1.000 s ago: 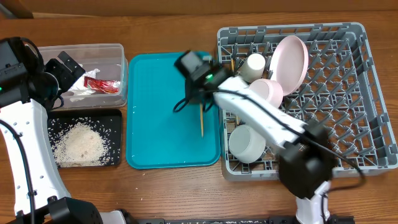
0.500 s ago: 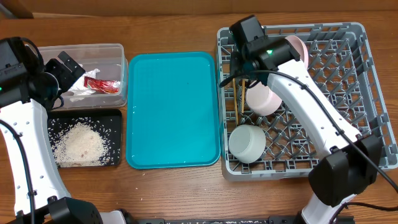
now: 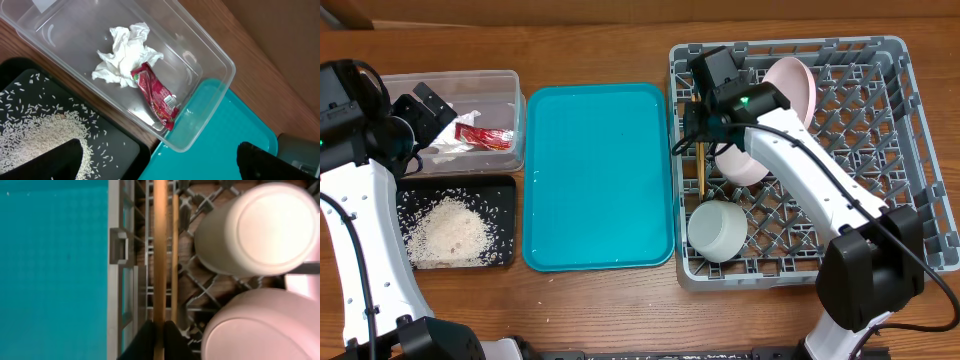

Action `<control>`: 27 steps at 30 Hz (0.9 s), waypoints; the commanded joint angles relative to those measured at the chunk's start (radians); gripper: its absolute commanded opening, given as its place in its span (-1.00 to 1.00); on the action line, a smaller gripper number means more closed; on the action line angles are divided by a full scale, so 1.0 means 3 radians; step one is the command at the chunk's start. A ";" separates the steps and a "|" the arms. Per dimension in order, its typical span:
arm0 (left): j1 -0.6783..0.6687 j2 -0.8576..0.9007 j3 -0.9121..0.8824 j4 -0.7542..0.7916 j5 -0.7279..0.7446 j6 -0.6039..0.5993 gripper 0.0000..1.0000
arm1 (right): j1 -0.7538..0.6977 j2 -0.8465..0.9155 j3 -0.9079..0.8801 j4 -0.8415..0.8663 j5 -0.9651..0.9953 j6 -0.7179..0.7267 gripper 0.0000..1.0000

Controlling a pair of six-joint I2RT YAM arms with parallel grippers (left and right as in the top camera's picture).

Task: Sort waste into correct bins and load items into the dishwasher

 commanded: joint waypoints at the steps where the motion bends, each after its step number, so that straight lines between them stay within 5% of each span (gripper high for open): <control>1: 0.0003 0.0011 0.0088 0.0004 0.0027 -0.0046 1.00 | 0.0005 0.0028 -0.0034 0.0023 -0.0067 -0.0020 -0.71; 5: 0.0004 0.0011 0.0088 0.0004 0.0027 -0.0046 0.99 | 0.0005 0.0028 -0.0033 0.0047 -0.0065 -0.0022 -0.35; 14: -0.0010 0.0011 0.0088 0.0004 0.0027 -0.0046 0.99 | -0.0032 -0.0167 0.0443 -0.0566 -0.0067 -0.0097 -0.17; 15: -0.0010 0.0011 0.0088 0.0004 0.0028 -0.0046 1.00 | -0.0032 -0.0226 0.0552 -0.0678 -0.0066 -0.0097 -0.03; 16: -0.0010 0.0011 0.0088 0.0004 0.0028 -0.0046 1.00 | -0.0032 -0.0262 0.0614 -0.0743 -0.0065 -0.0095 0.61; 17: -0.0009 0.0011 0.0088 0.0004 0.0027 -0.0046 1.00 | -0.0032 -0.0304 0.0668 -0.0786 -0.0066 -0.0095 1.00; 27: -0.0008 0.0011 0.0088 0.0004 0.0028 -0.0046 1.00 | -0.0032 -0.0439 0.0697 -0.0807 -0.0067 -0.0094 1.00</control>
